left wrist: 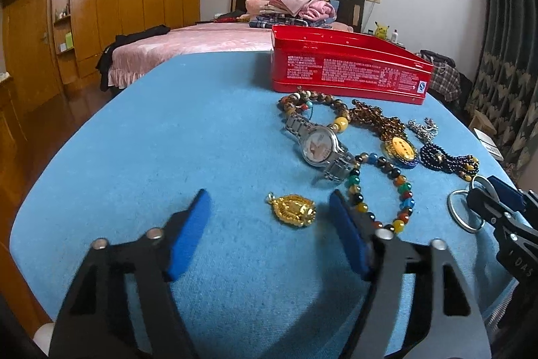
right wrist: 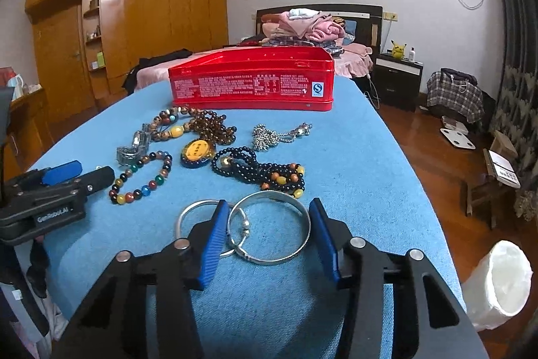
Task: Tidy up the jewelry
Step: 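Grasp the gold pendant with the left tool while the right tool grasps a silver bangle, then carry both items into the red tin box and open both tools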
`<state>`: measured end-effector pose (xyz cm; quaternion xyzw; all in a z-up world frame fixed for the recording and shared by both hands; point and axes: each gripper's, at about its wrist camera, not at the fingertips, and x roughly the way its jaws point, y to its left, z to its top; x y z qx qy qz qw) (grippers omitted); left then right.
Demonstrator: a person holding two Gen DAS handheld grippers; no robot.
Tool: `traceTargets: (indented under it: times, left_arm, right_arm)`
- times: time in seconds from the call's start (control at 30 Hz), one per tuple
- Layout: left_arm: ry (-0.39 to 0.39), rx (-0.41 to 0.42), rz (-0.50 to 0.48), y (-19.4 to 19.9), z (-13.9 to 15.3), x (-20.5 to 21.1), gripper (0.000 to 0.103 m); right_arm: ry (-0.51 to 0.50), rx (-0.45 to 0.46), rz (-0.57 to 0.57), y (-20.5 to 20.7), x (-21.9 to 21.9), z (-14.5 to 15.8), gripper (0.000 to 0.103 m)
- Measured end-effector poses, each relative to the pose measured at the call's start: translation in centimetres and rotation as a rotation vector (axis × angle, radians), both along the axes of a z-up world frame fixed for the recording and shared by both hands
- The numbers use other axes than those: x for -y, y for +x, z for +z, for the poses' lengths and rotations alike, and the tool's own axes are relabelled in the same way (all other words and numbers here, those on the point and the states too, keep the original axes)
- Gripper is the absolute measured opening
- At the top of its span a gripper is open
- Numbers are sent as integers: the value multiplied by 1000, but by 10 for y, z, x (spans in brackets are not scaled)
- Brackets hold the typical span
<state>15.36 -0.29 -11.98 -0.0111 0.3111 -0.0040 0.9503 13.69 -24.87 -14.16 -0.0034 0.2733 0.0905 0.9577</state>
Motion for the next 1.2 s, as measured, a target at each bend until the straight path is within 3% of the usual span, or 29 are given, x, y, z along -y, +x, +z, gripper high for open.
traceTargets:
  times: [0.13, 0.2, 0.33, 0.73, 1.0, 1.2]
  left_arm:
    - [-7, 16, -27, -2, 0, 1, 40]
    - [-18, 23, -48, -3, 0, 1, 25]
    - [-64, 37, -68, -5, -1, -3, 23]
    - [-57, 43, -49, -7, 7, -1, 22]
    - [-64, 137, -73, 7, 45, 10, 22]
    - [-101, 182, -90, 46, 69, 21, 22]
  right_arm:
    - [4, 1, 0, 0, 0, 1, 49]
    - [6, 3, 2, 0, 0, 1, 49]
    - [10, 4, 3, -2, 0, 2, 49]
    - [39, 36, -13, -3, 8, 19, 49]
    - [68, 72, 17, 16, 8, 55, 49]
    - [115, 75, 6, 55, 15, 81, 49]
